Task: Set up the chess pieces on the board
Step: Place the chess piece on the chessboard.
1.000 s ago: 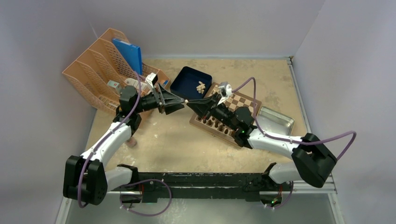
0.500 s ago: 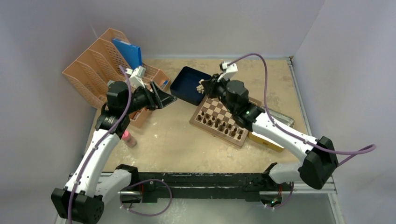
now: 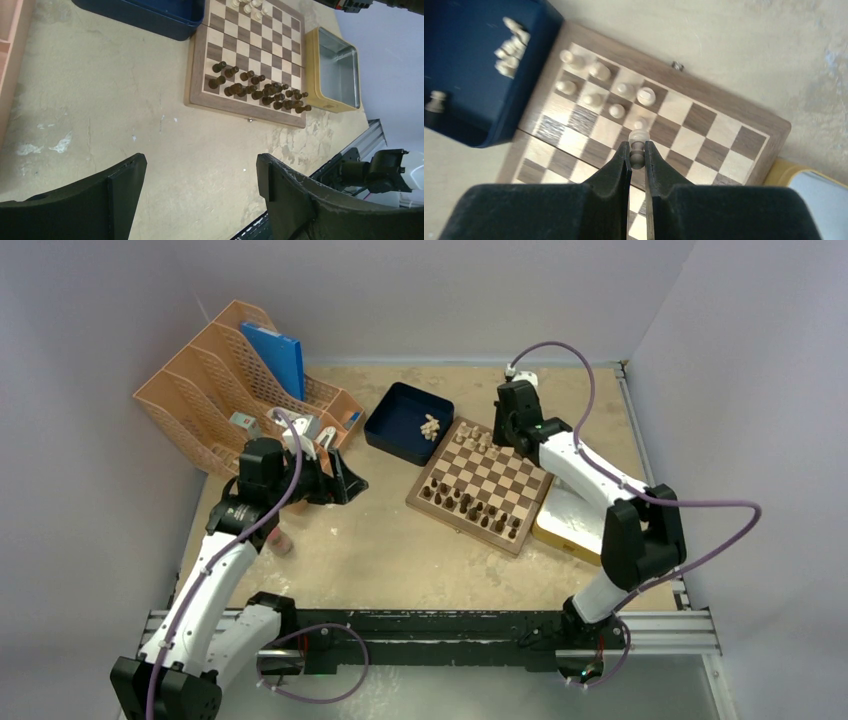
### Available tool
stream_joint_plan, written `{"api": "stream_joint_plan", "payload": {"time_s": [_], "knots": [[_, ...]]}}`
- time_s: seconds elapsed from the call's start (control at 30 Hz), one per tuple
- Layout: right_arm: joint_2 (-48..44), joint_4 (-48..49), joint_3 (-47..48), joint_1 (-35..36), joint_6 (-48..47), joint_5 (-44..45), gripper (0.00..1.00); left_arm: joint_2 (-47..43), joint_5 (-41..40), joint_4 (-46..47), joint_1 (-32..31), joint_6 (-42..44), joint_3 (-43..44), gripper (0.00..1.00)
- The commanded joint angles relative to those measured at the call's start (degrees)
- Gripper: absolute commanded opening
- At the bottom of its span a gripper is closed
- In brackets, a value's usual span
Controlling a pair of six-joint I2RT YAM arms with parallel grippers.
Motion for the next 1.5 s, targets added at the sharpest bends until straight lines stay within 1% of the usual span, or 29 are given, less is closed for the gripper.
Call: {"api": "stream_joint_plan", "payload": {"time_s": [0.0, 0.27, 0.4, 0.87, 1.0, 1.1, 1.27, 1.4, 1.47], "knots": [[2.3, -5.8, 4.1, -1.3, 1.1, -1.0, 0.0, -3.0, -1.0, -0.2, 0.2, 3.7, 0.4, 0.81], [8.3, -8.5, 6.1, -4.5, -0.4, -5.2, 0.02, -4.5, -3.6, -1.2, -0.7, 4.1, 0.7, 0.81], [9.3, -8.8, 5.3, -4.9, -0.4, -6.2, 0.03, -4.9, -5.1, -1.6, -1.2, 4.2, 1.0, 0.81], [13.8, -8.4, 5.5, -5.7, -1.6, -8.4, 0.07, -5.3, -6.1, -1.7, -1.4, 3.9, 1.1, 0.8], [14.7, -8.6, 5.5, -5.7, -2.0, -7.5, 0.12, -5.3, -6.1, -1.6, -1.4, 3.9, 1.2, 0.8], [15.3, -8.6, 5.4, -5.8, -1.9, -7.0, 0.19, -5.1, -6.1, -1.6, -1.4, 3.8, 1.2, 0.79], [14.9, -8.3, 6.2, -5.7, -1.8, -6.3, 0.21, -5.1, -6.4, -1.7, -1.4, 3.7, 1.1, 0.79], [15.6, -8.2, 7.2, -5.7, -2.4, -6.6, 0.27, -5.5, -6.6, -1.4, -1.4, 3.6, 1.0, 0.79], [16.4, -8.3, 7.7, -5.7, -2.4, -6.6, 0.29, -5.5, -6.6, -1.6, -1.4, 3.6, 1.0, 0.79]]}}
